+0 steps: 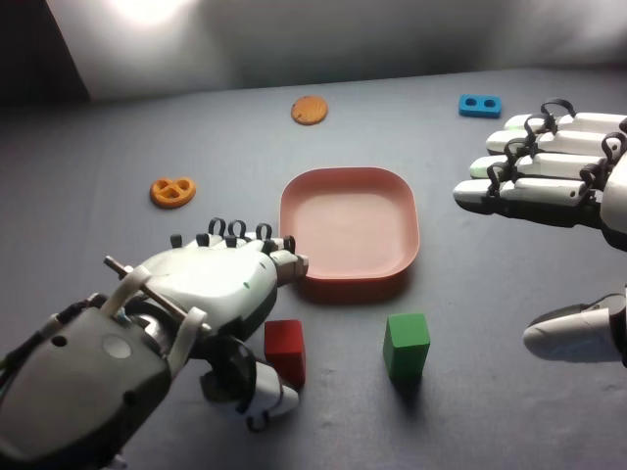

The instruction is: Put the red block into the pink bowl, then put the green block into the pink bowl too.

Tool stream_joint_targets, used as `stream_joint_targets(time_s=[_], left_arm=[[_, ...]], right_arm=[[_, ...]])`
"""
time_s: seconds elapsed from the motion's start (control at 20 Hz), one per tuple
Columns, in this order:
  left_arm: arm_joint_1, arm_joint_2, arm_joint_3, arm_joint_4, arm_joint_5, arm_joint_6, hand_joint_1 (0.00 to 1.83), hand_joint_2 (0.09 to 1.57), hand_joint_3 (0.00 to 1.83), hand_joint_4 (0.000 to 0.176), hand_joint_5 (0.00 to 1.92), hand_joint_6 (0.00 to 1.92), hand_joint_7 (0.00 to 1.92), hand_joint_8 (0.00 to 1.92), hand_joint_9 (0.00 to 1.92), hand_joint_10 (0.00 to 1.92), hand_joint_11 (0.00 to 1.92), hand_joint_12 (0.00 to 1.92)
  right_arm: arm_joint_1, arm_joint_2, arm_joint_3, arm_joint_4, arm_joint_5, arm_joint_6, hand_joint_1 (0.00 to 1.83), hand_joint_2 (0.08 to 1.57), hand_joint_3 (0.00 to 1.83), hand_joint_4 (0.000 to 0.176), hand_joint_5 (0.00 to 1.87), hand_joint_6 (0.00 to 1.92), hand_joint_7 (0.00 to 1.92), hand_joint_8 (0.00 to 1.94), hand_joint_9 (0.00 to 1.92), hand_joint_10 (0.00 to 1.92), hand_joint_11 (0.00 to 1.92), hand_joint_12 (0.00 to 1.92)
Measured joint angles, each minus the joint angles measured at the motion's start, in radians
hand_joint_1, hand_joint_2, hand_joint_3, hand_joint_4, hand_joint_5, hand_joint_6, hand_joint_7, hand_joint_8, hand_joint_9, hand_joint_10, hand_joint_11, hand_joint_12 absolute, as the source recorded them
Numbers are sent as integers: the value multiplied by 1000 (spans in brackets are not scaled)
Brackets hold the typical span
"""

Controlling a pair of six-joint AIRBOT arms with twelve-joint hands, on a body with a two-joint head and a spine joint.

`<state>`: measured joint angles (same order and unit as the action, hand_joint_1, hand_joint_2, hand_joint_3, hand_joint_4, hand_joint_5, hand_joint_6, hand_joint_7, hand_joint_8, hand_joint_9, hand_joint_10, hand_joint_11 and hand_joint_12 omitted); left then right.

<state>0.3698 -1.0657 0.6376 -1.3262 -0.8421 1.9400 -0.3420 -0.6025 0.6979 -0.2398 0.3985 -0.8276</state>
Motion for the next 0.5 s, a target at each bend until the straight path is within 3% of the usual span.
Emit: stream_joint_targets(time_s=[0.05, 0.1, 0.2, 0.3, 0.5], left_arm=[[-1, -5, 0, -1, -5, 1, 1026, 976, 0, 0, 278, 5, 131, 1, 55, 1, 0, 234], [-5, -7, 0, -9, -6, 2, 1038, 975, 0, 0, 239, 1, 69, 0, 2, 0, 0, 81], [-6, -18, 13, -23, -13, 10, 1054, 990, 4, 0, 164, 0, 21, 0, 0, 0, 0, 1], [-6, -27, 24, -34, -16, 12, 1034, 991, 4, 0, 129, 0, 11, 0, 0, 0, 1, 0], [-13, -33, 41, -51, -19, 20, 1041, 1002, 5, 0, 91, 5, 0, 0, 0, 0, 0, 0]], right_arm=[[0, 0, 0, 0, 0, 0, 96, 1074, 0, 0, 164, 13, 128, 14, 35, 14, 19, 9], [0, 0, 0, 0, 0, 0, 47, 1095, 4, 0, 93, 0, 64, 0, 0, 0, 0, 0], [0, 0, 0, 0, 0, -1, 58, 1104, 5, 0, 87, 1, 58, 1, 0, 0, 0, 0], [0, 0, 0, 0, 0, -1, 38, 1117, 10, 0, 10, 0, 4, 0, 0, 0, 0, 0], [0, 0, 0, 0, 0, -2, 46, 1108, 3, 0, 45, 10, 15, 3, 0, 0, 0, 0]])
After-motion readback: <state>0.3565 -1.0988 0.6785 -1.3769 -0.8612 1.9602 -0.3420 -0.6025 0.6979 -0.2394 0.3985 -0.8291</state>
